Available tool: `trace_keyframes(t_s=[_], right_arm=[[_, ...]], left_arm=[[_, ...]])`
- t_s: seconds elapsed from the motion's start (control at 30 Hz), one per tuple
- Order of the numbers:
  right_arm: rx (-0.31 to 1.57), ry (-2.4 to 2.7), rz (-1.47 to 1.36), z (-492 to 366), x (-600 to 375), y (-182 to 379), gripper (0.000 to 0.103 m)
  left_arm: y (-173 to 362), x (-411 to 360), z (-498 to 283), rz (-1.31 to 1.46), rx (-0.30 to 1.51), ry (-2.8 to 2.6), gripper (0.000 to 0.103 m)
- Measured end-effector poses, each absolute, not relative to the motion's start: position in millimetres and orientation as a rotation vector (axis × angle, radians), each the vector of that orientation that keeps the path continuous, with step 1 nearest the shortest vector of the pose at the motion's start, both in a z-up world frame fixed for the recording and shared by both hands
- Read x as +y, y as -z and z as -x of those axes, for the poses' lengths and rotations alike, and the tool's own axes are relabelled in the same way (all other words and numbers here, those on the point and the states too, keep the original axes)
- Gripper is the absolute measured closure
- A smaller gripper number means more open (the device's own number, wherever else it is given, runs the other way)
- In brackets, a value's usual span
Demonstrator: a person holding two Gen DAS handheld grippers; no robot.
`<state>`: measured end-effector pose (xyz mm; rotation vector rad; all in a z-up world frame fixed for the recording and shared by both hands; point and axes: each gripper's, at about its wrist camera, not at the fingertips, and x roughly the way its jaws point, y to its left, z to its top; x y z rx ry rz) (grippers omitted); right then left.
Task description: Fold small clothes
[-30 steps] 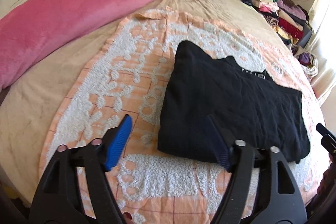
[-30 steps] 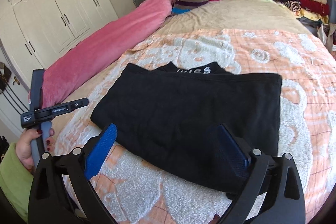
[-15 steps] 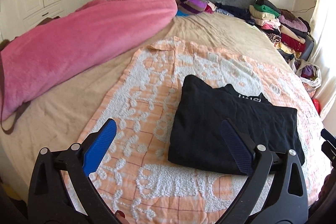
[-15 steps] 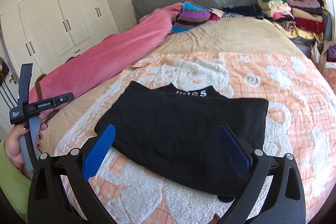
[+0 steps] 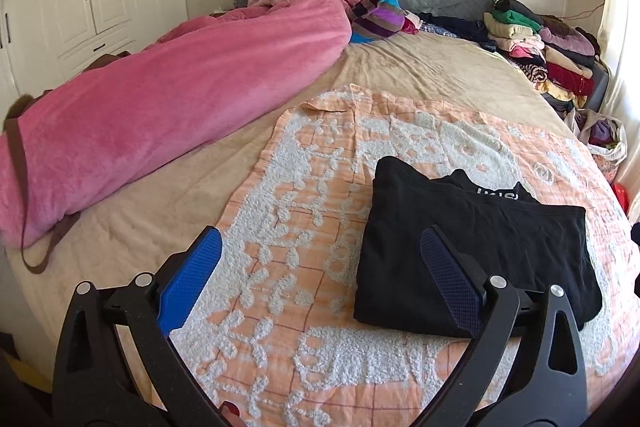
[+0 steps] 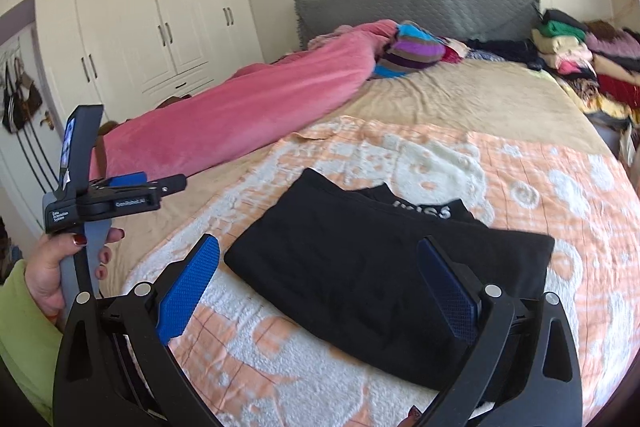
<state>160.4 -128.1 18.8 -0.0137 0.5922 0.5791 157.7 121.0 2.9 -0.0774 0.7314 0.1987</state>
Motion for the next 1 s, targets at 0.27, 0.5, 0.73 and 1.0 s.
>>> trace_keyframes(t_s=[0.27,0.5,0.73,1.0], right_arm=[[0.595,-0.620,0.057,-170.3,-102.3,-11.6,0.005],[0.615,-0.649,0.077,-185.3,-80.0,1.7,0.005],[0.659,-0.662,0.132,-195.6,-58.7,30.4,0.005],[0.701,-0.640,0.214,-200.8,-40.5,68.3,0.005]], left_arm=[[14.2,129.9,-163.7,0.093,0.772,-0.204,0.010],[29.0,140.7,-172.6,0.112,0.806,-0.217,0.010],[48.8,141.3,-181.6,0.121,0.861,-0.207,0.010],[63.4,141.0,-190.2,0.120,0.893,-0.204,0.010]])
